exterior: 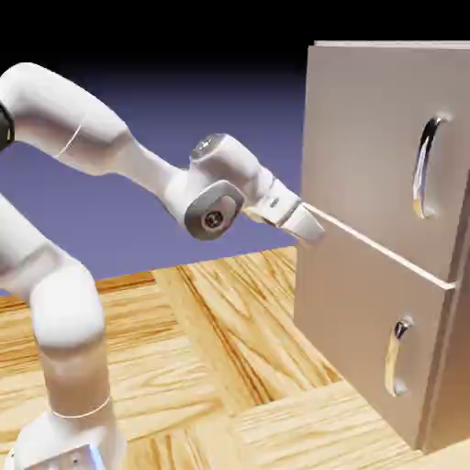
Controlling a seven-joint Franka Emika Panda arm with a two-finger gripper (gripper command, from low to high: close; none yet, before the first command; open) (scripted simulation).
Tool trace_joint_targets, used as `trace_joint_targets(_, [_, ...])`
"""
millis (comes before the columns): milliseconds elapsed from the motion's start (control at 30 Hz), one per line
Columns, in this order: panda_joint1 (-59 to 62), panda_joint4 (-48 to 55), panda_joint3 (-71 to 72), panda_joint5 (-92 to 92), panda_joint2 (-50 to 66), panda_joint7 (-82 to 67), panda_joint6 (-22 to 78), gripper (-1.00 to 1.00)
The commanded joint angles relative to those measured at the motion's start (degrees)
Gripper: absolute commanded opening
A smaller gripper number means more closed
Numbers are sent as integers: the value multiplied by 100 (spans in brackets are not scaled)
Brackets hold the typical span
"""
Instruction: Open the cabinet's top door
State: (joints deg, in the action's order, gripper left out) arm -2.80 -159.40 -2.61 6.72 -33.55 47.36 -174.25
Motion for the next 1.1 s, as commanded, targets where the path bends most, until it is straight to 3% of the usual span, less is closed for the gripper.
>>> trace_joint_targets(0, [-78,60,-97,250,-33,182,-9,0])
trace_joint_targets(1067, [-2582,1965,-3196,8225,-1095,5998,-298,0])
